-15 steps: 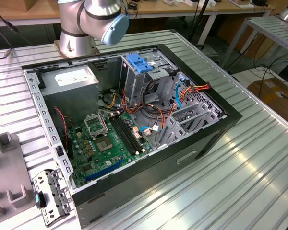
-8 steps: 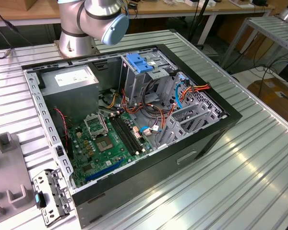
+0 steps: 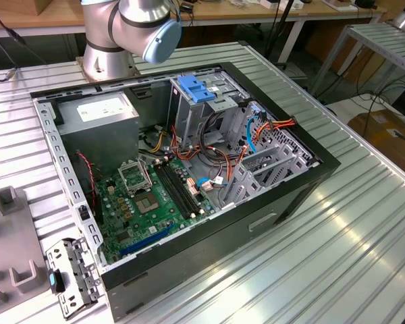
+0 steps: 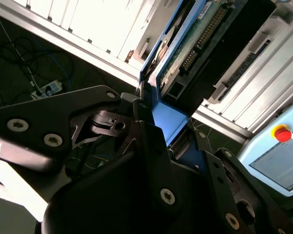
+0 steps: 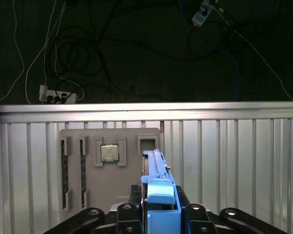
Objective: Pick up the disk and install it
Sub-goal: 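Pick up the disk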
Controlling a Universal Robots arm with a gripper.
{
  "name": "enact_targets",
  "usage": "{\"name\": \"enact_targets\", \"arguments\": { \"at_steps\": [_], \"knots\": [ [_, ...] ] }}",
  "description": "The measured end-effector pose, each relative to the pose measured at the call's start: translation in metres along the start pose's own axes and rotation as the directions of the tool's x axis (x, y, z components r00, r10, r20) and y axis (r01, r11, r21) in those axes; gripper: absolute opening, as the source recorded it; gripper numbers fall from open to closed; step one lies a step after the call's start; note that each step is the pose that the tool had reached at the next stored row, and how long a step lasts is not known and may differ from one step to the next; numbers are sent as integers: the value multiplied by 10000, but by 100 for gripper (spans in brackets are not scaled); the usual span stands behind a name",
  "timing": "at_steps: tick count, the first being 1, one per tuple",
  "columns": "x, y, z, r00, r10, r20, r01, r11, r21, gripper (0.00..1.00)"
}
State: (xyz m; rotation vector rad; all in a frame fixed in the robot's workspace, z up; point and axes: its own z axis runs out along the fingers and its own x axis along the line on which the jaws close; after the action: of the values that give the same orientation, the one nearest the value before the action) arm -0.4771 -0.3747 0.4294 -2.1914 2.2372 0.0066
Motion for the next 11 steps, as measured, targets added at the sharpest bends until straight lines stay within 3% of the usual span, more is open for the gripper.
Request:
{"name": "enact_targets", "arguments": {
  "at_steps": [11],
  "knots": [
    [-1, 0, -51, 10000, 0, -5, 0, 10000, 1, 37]
  ]
}}
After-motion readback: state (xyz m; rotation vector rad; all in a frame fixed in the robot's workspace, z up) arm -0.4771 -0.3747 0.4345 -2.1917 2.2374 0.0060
